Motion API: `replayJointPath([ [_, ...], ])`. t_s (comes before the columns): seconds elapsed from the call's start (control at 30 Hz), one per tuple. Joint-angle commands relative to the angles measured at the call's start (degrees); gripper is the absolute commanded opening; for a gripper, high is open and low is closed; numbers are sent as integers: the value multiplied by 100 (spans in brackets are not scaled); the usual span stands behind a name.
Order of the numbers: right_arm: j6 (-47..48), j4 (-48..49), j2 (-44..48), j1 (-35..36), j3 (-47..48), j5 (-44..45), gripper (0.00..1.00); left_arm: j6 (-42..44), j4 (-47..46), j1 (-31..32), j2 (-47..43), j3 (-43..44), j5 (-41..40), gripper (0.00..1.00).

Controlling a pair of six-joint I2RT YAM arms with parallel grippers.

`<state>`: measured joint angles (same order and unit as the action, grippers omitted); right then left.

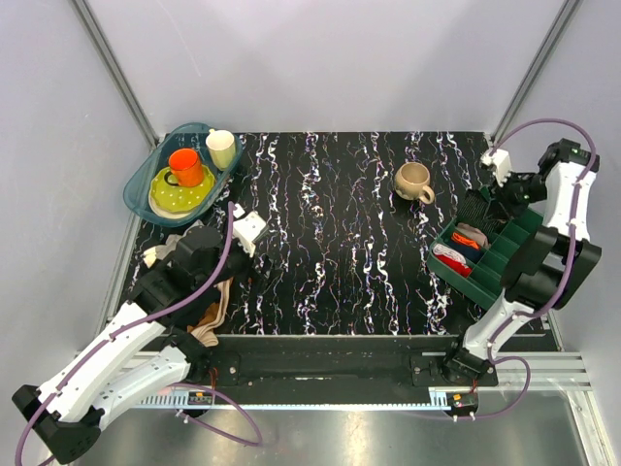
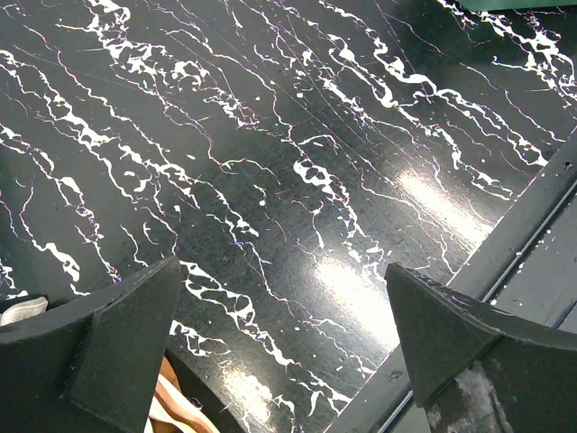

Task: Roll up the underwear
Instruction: Place the underwear in the storage box.

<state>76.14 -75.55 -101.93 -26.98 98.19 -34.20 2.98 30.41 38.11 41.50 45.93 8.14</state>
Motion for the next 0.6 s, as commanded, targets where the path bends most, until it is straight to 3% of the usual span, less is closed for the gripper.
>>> replayJointPath([
  [0.0, 980, -734, -388, -9, 121, 124, 10, 44, -79, -31, -1, -5, -146, 99],
  [0.23, 1140, -294, -1065, -26, 208, 475, 10, 36, -44, -31, 148, -5, -269, 99],
  [0.37, 1131, -408, -1136, -140, 446, 195, 10, 36, -27, -31, 227, 3, -339, 99],
  [0.57, 1070, -795, -1294, -369, 1403, 0, 10, 36, -18, -31, 263, 3, -331, 99],
])
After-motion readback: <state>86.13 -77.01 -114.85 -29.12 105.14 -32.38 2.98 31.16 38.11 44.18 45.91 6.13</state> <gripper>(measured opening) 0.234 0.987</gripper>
